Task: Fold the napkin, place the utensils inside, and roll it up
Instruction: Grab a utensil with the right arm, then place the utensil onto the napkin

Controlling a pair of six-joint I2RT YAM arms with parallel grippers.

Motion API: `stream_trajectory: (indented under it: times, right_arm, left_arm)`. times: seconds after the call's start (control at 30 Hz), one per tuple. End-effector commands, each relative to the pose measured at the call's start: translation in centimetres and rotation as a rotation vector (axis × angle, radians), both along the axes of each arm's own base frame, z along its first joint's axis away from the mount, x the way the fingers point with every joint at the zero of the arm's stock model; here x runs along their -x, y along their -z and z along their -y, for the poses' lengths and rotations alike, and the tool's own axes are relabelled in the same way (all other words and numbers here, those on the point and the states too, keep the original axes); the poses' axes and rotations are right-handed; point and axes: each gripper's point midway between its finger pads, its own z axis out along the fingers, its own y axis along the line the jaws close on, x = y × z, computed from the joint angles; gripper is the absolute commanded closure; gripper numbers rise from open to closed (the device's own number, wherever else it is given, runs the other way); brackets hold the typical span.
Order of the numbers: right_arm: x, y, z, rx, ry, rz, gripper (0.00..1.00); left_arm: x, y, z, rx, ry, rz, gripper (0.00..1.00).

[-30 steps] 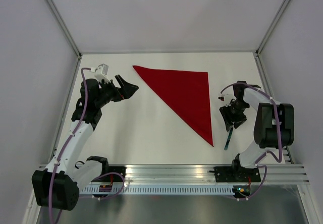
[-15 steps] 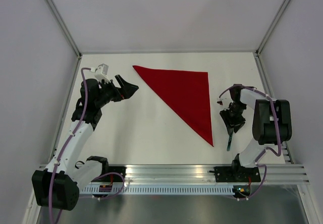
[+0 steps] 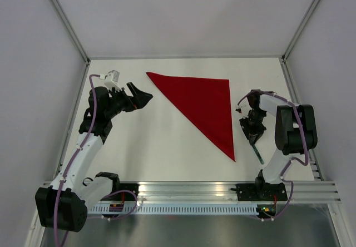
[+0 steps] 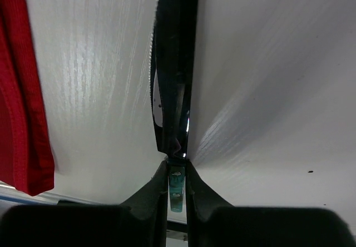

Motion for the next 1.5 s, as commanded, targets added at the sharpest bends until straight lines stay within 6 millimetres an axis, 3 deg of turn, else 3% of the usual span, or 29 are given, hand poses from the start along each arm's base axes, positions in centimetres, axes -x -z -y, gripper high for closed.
stream_trajectory:
  times: [0.0,0.13,0.33,0.47,0.7,0.83,0.93,1.0,1.23,1.47]
  right_arm:
    - [-3.4,0.8,1.9,0.138,0.041,0.112,0.84]
    - [-5.4,0.2,1.8,0.128,0.046,0.196,0.99]
    - [-7.8,-1.6,1.5,0.104,0.034,0.300,0.99]
    - [-10.2,-4.7,0.9,0.065,0.027,0.368,1.00]
    - [-11.9,-8.6,-1.4,-0.029,-0.017,0.369,1.00]
    - [-13.3,-10.3,-4.5,-0.096,-0.075,0.373,1.00]
    - [-13.3,-9.8,-7.3,-0.149,-0.119,0.303,1.00]
    - [-14.1,-10.6,-9.3,-0.180,-0.156,0.298,1.00]
    - [-17.3,-9.6,-16.9,-0.279,-0.257,0.254,0.99]
    - [-18.2,-7.6,-23.4,-0.339,-0.349,0.249,1.00]
  left_arm:
    - [-0.3,-1.7,0.3,0.036,0.003,0.045,0.00]
    - [-0.3,-1.8,0.2,0.033,0.004,0.044,0.00]
    - [-0.3,-1.9,0.4,0.038,0.008,0.036,0.00]
    - [-0.5,-2.0,0.5,0.042,0.009,0.027,0.00]
    - [-0.7,-2.8,0.2,0.035,-0.005,0.032,0.01]
    - [-0.9,-3.7,0.1,0.032,-0.012,0.036,0.01]
    - [-0.9,-4.7,0.1,0.035,-0.014,0.044,0.01]
    - [-0.9,-5.3,0.0,0.035,-0.020,0.045,0.01]
    - [-0.8,-6.8,-0.4,0.030,-0.044,0.049,0.01]
    - [-0.5,-7.6,-1.1,0.005,-0.079,0.053,0.01]
